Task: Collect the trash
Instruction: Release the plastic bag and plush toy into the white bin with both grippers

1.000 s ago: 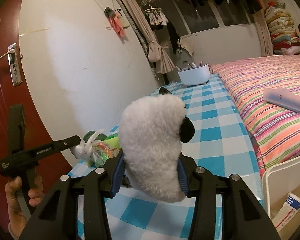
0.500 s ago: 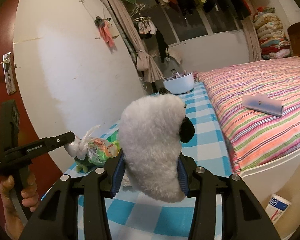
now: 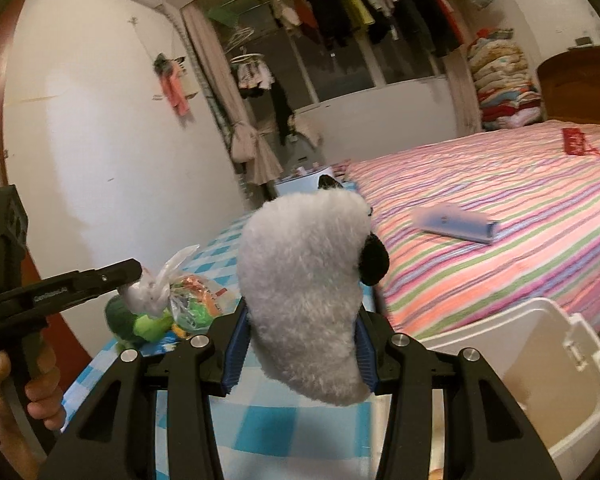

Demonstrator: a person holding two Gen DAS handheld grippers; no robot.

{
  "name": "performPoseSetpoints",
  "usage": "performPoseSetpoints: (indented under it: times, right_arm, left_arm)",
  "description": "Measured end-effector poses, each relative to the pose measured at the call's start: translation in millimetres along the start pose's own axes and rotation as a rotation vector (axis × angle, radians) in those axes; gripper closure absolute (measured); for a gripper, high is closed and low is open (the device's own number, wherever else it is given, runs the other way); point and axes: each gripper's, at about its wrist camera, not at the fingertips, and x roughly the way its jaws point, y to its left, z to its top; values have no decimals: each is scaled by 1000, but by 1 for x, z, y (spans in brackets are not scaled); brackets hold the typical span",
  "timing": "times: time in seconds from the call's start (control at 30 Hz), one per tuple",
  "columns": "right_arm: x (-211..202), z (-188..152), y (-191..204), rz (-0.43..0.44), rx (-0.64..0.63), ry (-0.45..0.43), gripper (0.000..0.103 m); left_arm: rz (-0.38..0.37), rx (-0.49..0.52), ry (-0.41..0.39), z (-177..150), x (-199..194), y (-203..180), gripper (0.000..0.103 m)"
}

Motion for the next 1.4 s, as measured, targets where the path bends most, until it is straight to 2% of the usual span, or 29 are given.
performPoseSetpoints:
  times: [0.4,0.6,0.73,0.83,1.03,1.4]
  right_arm:
    - [-32,4,-59,-159,77,-49,59]
    - [-40,3,-78,-213,112,-50,57]
    - [-43,2,-88,-236,139,-50,57]
    - [-46,1,-95,-247,164,-56,52]
    - [-51,-1,-107,-256,213,-69,33]
    - [-57,3,-110,-251,233,-102,32]
  left_arm:
    - [-143,80,56,-8,33,-74,83]
    - [-188,108,92,-15,48,-98,83]
    - [-203,121,101,-16,52,-105,83]
    - [-213,128,108,-17,56,-110,83]
    - [-226,138,126,-22,62,-116,82]
    - [-250,155,148,-28,69,-126,82]
